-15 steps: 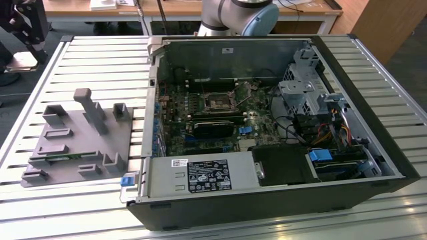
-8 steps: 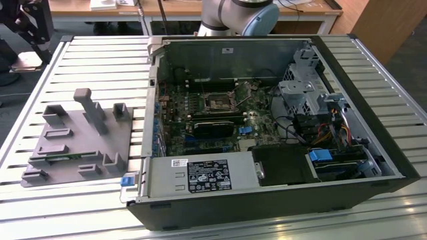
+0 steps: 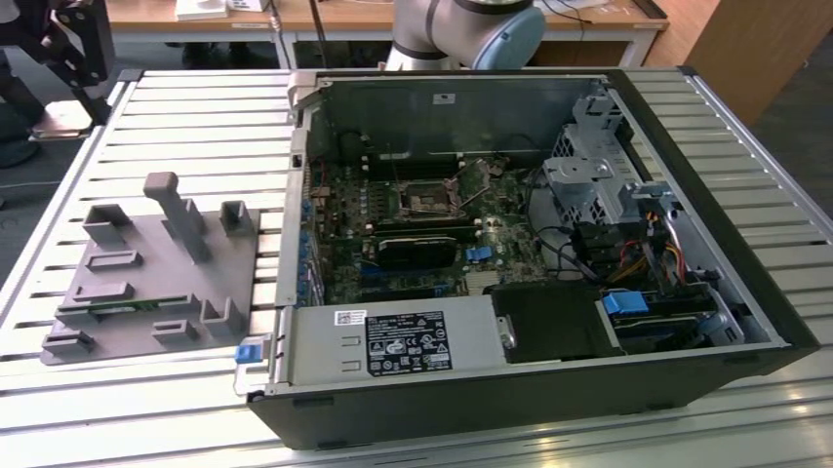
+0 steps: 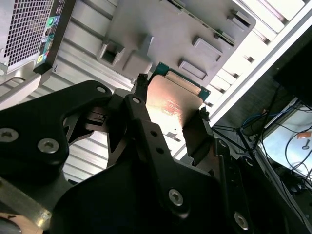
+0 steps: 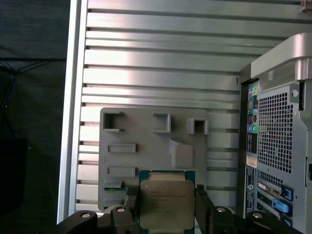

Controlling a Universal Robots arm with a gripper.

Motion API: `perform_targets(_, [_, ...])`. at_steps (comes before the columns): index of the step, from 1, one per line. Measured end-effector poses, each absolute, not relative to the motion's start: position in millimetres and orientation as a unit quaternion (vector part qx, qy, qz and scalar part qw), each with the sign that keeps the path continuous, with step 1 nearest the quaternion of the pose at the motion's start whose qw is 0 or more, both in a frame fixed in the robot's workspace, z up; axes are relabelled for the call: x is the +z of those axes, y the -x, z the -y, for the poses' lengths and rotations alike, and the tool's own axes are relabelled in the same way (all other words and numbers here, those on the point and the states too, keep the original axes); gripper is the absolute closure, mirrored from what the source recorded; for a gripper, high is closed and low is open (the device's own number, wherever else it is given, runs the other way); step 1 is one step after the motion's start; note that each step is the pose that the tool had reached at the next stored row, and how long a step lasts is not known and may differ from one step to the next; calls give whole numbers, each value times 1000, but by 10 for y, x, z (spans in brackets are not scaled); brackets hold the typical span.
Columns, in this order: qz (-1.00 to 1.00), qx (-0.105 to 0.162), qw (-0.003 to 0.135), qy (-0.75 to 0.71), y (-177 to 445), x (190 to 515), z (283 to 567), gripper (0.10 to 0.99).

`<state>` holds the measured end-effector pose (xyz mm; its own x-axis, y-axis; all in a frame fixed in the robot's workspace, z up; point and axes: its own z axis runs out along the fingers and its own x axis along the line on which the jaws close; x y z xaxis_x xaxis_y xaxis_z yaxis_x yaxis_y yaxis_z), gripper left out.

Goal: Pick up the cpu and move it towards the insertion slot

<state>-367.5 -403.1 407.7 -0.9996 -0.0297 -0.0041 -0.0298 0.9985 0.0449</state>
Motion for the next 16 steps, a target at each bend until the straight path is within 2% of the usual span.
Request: perform_targets(16, [-1000,22,2,15,3525,4076,4029,545])
